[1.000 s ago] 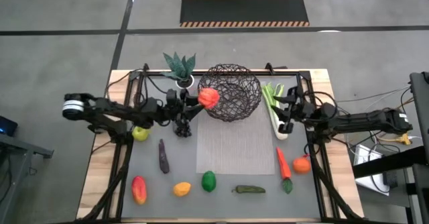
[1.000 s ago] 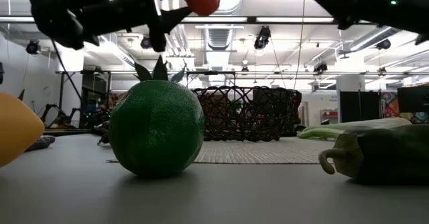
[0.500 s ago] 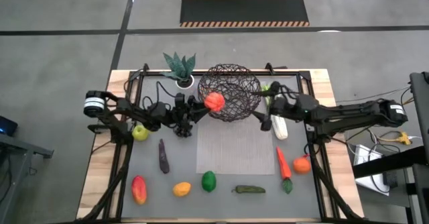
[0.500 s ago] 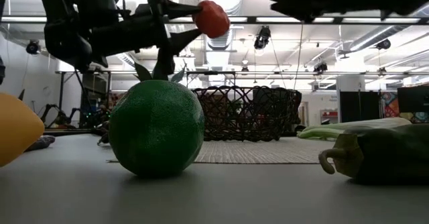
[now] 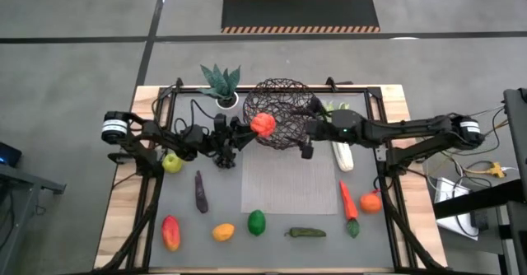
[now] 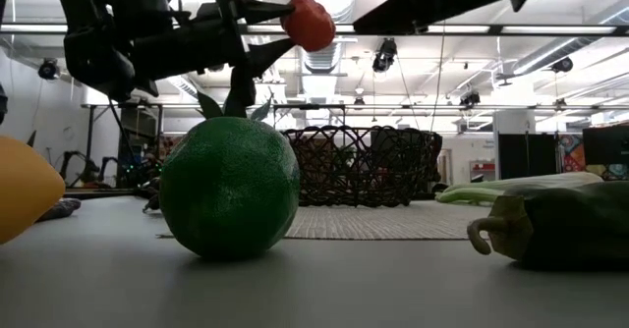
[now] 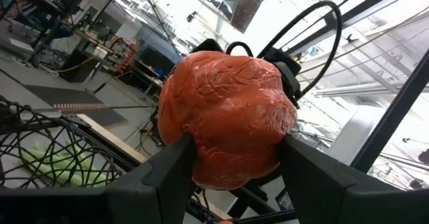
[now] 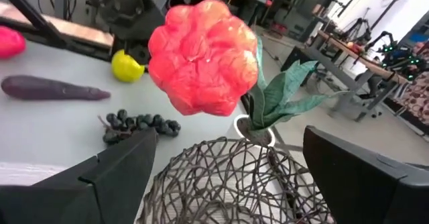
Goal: Build produce basket
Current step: Put the orange pumpkin into the black wire basket
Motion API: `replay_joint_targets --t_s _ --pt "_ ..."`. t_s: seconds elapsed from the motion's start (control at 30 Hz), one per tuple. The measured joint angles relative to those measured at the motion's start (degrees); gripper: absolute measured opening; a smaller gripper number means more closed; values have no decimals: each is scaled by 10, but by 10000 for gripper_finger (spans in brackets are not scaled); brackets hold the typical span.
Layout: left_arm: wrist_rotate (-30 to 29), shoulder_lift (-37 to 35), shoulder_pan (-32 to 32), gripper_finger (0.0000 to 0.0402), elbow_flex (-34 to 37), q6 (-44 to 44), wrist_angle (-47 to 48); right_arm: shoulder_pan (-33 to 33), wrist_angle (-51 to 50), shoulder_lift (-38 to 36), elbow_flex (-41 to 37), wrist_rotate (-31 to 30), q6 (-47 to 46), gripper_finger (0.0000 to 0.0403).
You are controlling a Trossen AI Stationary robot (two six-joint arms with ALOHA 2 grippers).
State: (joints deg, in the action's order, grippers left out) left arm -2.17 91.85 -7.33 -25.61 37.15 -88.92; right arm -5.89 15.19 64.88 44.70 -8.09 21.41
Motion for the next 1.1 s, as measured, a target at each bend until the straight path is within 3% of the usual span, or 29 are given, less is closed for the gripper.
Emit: replay_joint_targets --t_s 0.67,0.97,1.1 --pt "-25 -1 -1 189 0 -1 -4 0 -2 145 142 2 11 356" --pt "-32 -2 -1 189 0 0 -5 -1 -21 150 157 1 -6 299" --pt "-25 -1 0 209 0 -3 -1 0 -38 142 155 7 -26 283"
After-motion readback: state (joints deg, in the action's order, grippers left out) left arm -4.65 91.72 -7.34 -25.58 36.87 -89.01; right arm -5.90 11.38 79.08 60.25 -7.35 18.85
